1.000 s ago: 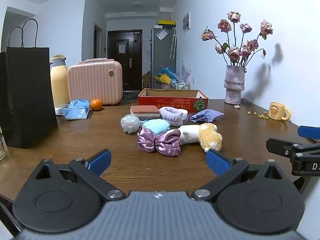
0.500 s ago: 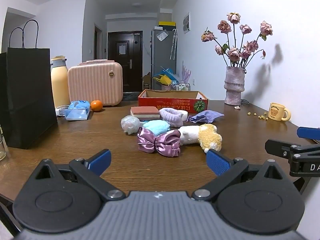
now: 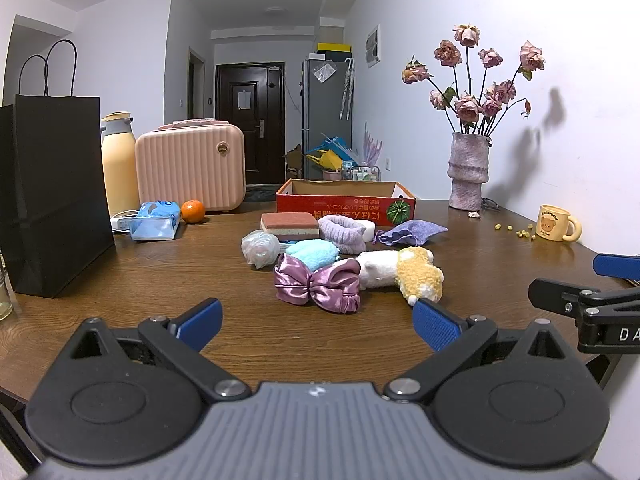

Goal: Organize soft objects

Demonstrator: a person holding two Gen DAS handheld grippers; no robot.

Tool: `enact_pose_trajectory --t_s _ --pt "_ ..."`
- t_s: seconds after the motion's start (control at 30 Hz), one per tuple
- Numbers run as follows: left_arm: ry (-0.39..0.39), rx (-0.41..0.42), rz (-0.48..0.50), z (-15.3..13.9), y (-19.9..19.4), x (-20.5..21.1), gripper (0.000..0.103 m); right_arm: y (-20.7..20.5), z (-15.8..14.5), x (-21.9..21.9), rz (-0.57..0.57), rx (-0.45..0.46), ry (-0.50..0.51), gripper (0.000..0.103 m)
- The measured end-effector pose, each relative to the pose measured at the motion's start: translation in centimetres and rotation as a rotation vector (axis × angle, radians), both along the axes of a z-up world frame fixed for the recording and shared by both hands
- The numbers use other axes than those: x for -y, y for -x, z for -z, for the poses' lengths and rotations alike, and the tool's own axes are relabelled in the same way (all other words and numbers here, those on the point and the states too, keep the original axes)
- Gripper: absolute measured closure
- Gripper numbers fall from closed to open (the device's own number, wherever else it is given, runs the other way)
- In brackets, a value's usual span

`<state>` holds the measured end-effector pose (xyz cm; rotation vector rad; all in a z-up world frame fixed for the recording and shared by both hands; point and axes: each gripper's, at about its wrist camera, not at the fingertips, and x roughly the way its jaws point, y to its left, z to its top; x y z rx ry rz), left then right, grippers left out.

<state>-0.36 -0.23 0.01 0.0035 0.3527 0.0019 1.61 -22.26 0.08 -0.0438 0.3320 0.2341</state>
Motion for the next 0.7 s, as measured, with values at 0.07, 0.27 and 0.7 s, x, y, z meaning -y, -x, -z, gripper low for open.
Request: enact_pose_trajectory --t_s 0.07,0.27,0.7 --pt "0.000 0.001 0.001 0.03 0.00 0.01 0.000 0.01 0.00 0.00 0.000 0.000 0.000 0.000" --pt "0.000 0.001 0.000 0.02 0.05 0.02 0.000 0.03 0.00 -0.01 0.000 0.000 0.000 0.000" --pt "-0.001 0.002 0.002 -0.07 0.09 0.10 0.000 0.03 0.04 -0.03 0.000 0.000 0.000 0.000"
